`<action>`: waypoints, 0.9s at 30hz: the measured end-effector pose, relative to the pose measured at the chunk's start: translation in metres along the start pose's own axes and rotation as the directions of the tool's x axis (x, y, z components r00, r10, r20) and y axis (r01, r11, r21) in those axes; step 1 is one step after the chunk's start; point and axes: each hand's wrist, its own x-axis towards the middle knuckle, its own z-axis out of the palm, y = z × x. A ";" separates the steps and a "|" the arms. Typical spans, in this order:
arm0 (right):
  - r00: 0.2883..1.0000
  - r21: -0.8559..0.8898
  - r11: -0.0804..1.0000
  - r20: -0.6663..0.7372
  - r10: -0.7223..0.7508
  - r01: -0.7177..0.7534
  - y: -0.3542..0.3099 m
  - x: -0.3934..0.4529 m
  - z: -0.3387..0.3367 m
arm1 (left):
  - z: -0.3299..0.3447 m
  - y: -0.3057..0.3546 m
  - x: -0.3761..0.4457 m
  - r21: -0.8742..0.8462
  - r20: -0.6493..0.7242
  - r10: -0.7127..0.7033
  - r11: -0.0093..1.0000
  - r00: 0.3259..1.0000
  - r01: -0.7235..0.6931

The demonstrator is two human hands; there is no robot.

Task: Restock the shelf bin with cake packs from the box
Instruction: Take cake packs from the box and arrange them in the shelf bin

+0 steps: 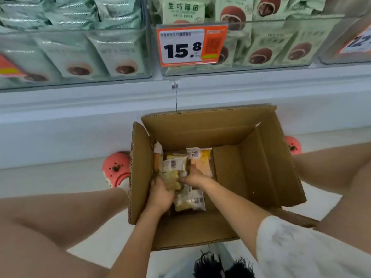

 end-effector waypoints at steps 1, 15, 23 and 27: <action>1.000 0.058 0.998 0.011 0.002 -0.002 -0.002 0.005 0.013 | -0.001 0.002 0.002 -0.086 -0.027 -0.040 0.996 0.999 0.038; 0.984 0.155 0.976 -0.067 0.163 -0.151 -0.010 0.029 0.039 | -0.004 0.005 0.004 -0.101 0.009 -0.148 0.984 0.989 0.148; 0.997 0.361 0.930 -0.045 -0.065 0.077 -0.019 -0.057 -0.019 | -0.002 0.032 -0.013 0.010 0.055 0.247 0.969 0.967 -0.248; 0.970 0.407 0.881 -0.130 -0.206 0.242 -0.033 -0.098 -0.045 | -0.011 0.068 -0.030 -0.179 -0.266 0.432 0.856 0.862 -0.485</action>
